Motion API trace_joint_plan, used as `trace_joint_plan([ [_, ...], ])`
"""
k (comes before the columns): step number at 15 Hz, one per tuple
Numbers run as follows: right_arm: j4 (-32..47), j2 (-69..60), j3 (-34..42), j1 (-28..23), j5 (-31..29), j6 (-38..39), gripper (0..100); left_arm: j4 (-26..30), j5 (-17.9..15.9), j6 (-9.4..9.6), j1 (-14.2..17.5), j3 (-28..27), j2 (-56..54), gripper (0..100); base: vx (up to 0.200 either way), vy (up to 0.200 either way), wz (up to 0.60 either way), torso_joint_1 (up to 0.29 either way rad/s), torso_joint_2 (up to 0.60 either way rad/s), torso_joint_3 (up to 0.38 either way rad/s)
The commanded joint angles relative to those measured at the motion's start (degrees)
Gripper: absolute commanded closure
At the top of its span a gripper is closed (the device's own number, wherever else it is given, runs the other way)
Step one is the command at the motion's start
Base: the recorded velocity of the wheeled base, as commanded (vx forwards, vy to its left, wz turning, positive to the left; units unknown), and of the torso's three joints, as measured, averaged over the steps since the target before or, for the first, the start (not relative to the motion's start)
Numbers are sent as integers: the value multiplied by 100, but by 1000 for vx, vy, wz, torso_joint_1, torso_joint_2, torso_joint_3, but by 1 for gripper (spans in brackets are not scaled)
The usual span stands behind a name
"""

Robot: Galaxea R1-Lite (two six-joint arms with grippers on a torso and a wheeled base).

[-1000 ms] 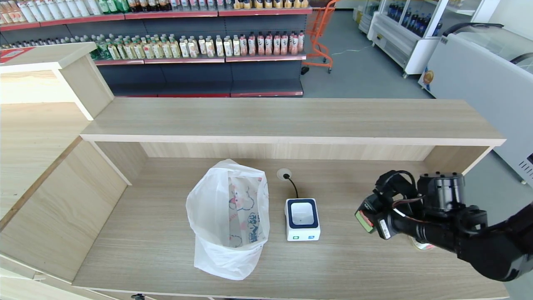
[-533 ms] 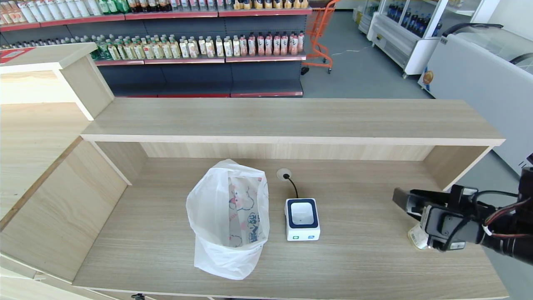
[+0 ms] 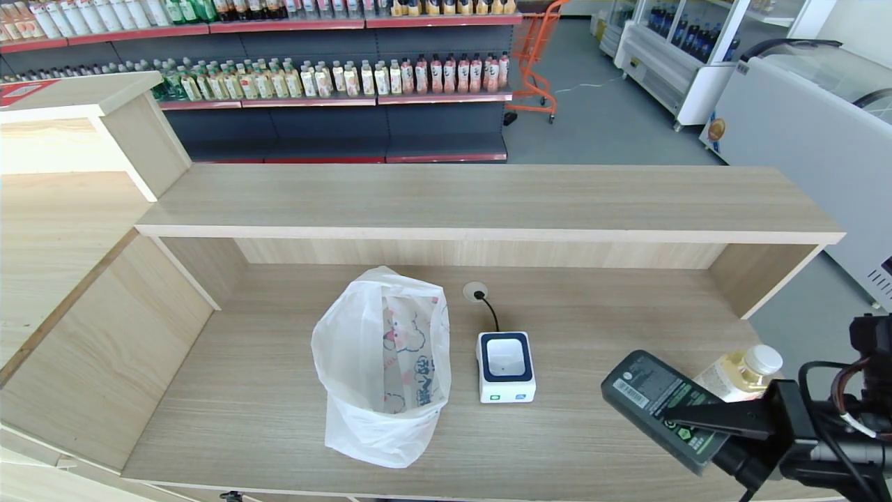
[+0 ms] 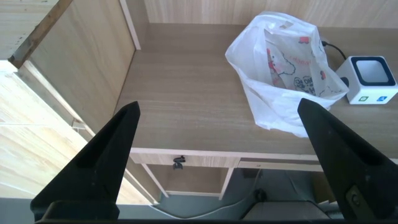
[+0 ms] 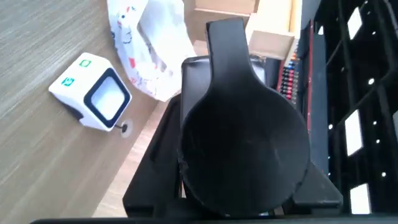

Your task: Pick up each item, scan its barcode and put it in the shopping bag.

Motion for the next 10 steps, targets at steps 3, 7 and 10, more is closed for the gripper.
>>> trace_joint_plan([
  [3,15,380,38,677,560,-564,100,0,1,0,4,0,9,0,0,0,0,0,0,0],
  [7,23,477,73,1415,569,-898,100,0,1,0,13,0,9,0,0,0,0,0,0,0],
  [10,15,468,73,1644,578,-1065,100,0,1,0,4,0,9,0,0,0,0,0,0,0],
])
